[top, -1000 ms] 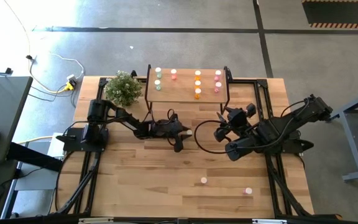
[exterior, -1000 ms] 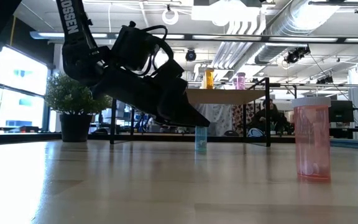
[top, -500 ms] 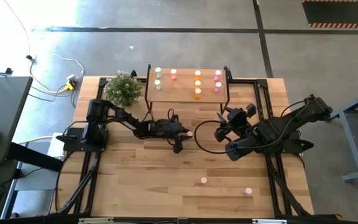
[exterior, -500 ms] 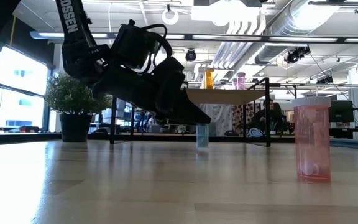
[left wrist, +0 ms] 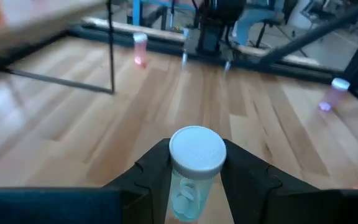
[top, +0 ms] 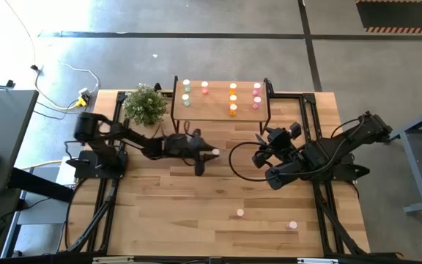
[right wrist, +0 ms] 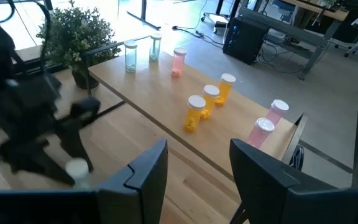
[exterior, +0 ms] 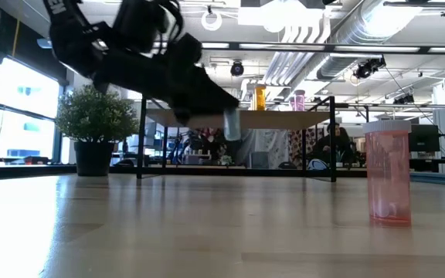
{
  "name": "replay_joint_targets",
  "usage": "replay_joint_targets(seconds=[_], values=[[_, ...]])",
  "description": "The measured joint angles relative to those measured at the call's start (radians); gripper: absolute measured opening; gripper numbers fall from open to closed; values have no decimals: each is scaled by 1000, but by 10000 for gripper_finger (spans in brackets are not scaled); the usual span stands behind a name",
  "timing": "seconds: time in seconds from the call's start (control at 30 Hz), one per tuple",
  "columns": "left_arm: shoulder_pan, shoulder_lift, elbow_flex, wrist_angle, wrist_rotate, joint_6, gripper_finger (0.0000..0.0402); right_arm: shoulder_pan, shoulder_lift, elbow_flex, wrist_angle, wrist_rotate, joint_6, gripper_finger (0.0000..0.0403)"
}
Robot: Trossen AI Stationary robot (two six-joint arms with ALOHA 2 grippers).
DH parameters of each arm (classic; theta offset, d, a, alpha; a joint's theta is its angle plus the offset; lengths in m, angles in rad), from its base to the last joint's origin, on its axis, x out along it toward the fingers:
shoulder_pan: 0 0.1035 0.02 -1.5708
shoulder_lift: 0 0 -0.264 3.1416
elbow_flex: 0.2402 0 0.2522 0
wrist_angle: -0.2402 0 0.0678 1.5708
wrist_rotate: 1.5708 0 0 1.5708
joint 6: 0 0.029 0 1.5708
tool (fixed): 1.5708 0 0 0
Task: Pick and place medicine bottles onto shelf by color
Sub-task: Put the blue pill bottle on the shelf aligned with the other blue pill bottles
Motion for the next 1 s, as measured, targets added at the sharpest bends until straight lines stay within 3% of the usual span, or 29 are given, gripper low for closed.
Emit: replay_joint_targets(seconds=[0.33, 0.5, 0.77, 1.0], values=[[4, -297, -180, -2, -183, 20, 115, 0, 0, 0, 0, -1, 0, 165], [10, -437, -201, -128, -272, 62, 115, 0, 0, 0, 1, -6, 0, 165], [106, -650, -200, -318, -275, 105, 115, -20, 0, 0, 1, -16, 0, 165], [260, -704, -200, -382, -145, 98, 115, -51, 0, 0, 1, -28, -6, 165]])
